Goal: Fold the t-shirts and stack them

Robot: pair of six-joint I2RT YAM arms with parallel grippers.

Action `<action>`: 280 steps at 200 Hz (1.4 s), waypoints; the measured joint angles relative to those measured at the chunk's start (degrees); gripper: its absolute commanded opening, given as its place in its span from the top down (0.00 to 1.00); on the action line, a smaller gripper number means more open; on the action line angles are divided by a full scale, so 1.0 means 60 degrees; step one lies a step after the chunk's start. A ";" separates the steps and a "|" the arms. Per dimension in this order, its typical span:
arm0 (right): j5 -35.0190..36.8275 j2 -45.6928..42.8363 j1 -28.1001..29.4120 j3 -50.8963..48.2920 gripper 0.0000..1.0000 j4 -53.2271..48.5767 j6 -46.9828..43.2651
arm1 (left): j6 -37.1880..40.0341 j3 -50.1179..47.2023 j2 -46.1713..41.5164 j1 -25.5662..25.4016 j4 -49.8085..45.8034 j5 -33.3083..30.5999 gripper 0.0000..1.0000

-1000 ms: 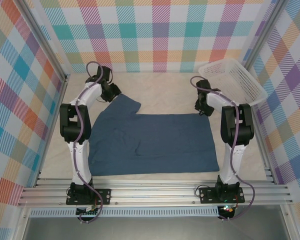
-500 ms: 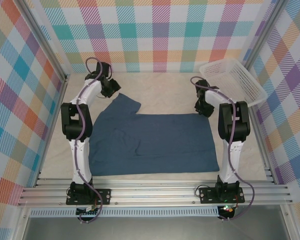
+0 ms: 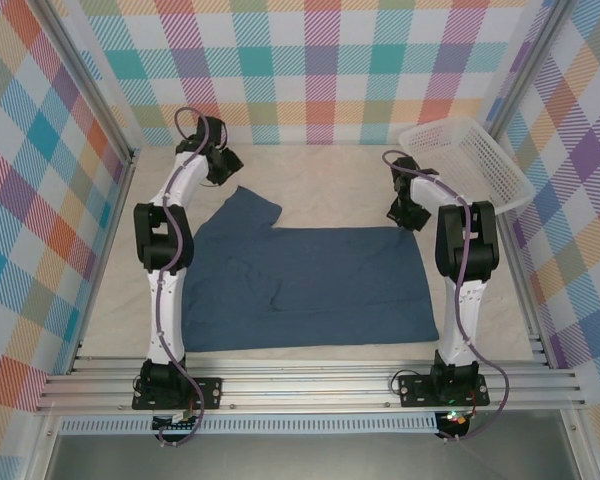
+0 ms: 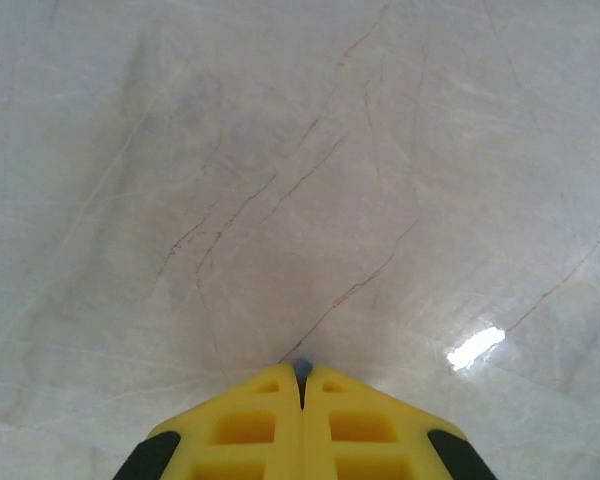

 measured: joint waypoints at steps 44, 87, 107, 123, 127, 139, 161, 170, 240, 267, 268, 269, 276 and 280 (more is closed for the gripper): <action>-0.0055 -0.0025 0.0000 0.0000 1.00 -0.0142 0.0000 | 0.0237 0.0838 0.1107 -0.0076 -0.0073 -0.0546 0.57; -0.0142 -0.0066 0.0000 -0.0044 1.00 -0.0200 0.0000 | 0.0335 0.1013 0.1526 -0.0277 -0.0160 -0.0889 0.57; -0.0149 -0.0120 0.0000 -0.0138 1.00 -0.0197 0.0000 | 0.0357 0.1049 0.1537 -0.0459 -0.0219 -0.1056 0.57; -0.0153 -0.0149 0.0000 -0.0193 1.00 -0.0189 0.0000 | 0.0350 0.1155 0.1555 -0.0608 -0.0404 -0.1140 0.59; -0.0157 -0.0157 0.0000 -0.0204 1.00 -0.0178 0.0000 | 0.0353 0.1173 0.1555 -0.0641 -0.0433 -0.1151 0.59; -0.0178 -0.0171 -0.0004 -0.0222 1.00 -0.0168 0.0000 | 0.0353 0.1264 0.1555 -0.0707 -0.0619 -0.1253 0.61; -0.0193 -0.0175 -0.0007 -0.0226 1.00 -0.0168 0.0000 | 0.0353 0.1337 0.1555 -0.0812 -0.0896 -0.1450 0.64; -0.0193 -0.0175 -0.0007 -0.0226 1.00 -0.0168 0.0000 | 0.0350 0.1355 0.1570 -0.0831 -0.1024 -0.1512 0.66; -0.0219 -0.0175 -0.0007 -0.0226 1.00 -0.0168 0.0004 | 0.0481 0.2463 0.2178 -0.0889 -0.1883 -0.1752 0.74; -0.0222 -0.0175 -0.0007 -0.0226 1.00 -0.0168 0.0011 | 0.0652 0.2473 0.2182 -0.0940 -0.2113 -0.1971 0.91; -0.0222 -0.0175 -0.0007 -0.0226 1.00 -0.0168 0.0015 | 0.0667 0.2473 0.2182 -0.0940 -0.2116 -0.1989 0.91; -0.0222 -0.0175 -0.0011 -0.0226 1.00 -0.0168 0.0015 | 0.0659 0.2473 0.2182 -0.0940 -0.2124 -0.1996 0.91; -0.0222 -0.0175 -0.0007 -0.0226 1.00 -0.0171 0.0025 | 0.0703 0.2473 0.2182 -0.0940 -0.2167 -0.2073 0.93; -0.0222 -0.0175 -0.0011 -0.0226 1.00 -0.0168 0.0029 | 0.0692 0.2473 0.2182 -0.0943 -0.2189 -0.2106 0.94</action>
